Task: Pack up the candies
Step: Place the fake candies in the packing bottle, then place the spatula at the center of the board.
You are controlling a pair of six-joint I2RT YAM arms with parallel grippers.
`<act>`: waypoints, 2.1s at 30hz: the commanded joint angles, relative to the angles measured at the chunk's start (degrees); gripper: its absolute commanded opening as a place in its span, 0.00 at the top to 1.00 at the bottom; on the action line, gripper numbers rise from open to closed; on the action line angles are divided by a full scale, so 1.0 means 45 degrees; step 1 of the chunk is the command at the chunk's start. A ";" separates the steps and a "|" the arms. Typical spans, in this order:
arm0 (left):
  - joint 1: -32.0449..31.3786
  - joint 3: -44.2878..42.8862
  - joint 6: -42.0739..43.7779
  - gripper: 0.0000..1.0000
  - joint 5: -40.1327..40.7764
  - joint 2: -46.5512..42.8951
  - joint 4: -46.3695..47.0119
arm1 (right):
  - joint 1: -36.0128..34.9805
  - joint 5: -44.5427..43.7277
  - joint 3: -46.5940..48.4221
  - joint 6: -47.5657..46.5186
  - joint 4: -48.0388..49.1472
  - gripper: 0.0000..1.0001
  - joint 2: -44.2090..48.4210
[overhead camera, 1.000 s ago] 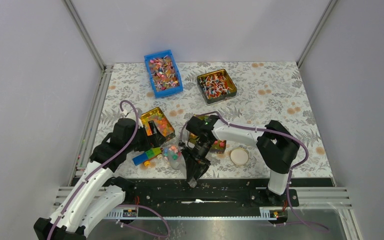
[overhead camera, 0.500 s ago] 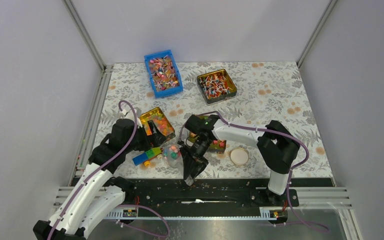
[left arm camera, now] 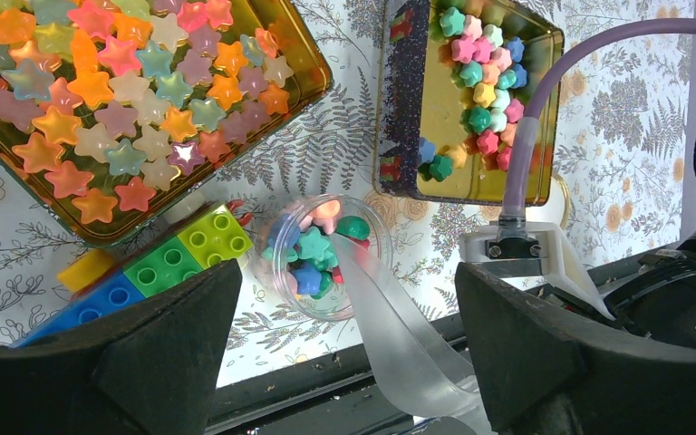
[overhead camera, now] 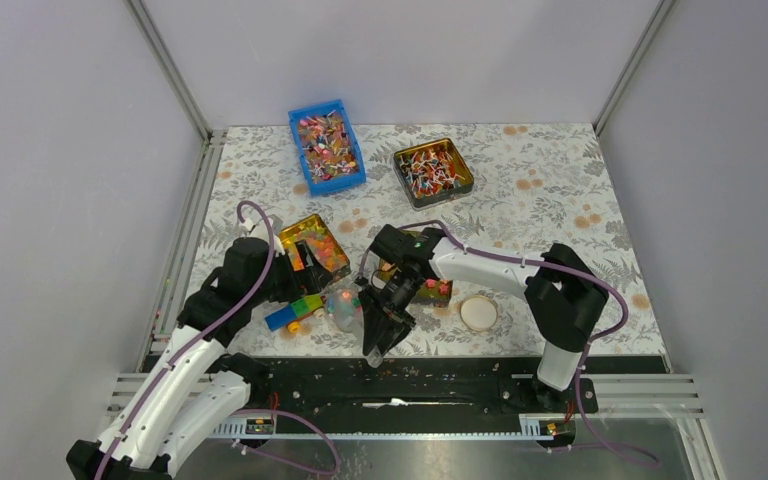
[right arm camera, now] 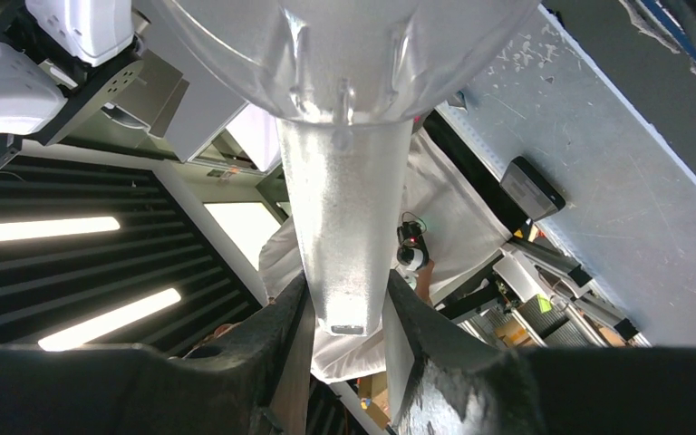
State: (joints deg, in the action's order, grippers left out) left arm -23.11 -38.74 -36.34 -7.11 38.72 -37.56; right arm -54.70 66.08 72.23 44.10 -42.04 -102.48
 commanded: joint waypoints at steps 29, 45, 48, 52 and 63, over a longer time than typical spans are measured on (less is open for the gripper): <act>0.0078 -0.0332 0.0354 0.06 0.0393 -0.0323 -0.0310 | 0.1748 -1.1900 0.2604 -0.5050 -0.6490 1.00 0.2376; 0.0078 -0.0961 0.0850 0.01 0.1731 0.0052 -0.1152 | 0.7466 -1.5237 -0.0050 -0.6070 -0.4476 1.00 0.3854; 0.0078 -0.1303 0.1113 0.01 0.2641 0.0003 -0.1380 | 0.8218 -1.5386 -0.0570 -0.6082 -0.3641 1.00 0.3359; 0.0078 -0.1674 0.1287 0.01 0.3313 -0.0066 -0.1419 | 0.9038 -1.5567 -0.1226 -0.6007 -0.2448 1.00 0.2237; 0.0078 -0.1862 0.1235 0.01 0.3459 -0.0172 -0.1126 | 0.9450 -1.5895 -0.0489 -0.5757 -0.1869 0.87 -0.0061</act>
State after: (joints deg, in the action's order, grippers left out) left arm -23.11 -44.99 -31.29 6.74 38.61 -44.23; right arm -12.05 -4.47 67.11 17.63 -51.59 -102.04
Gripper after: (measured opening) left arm 0.989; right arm 0.363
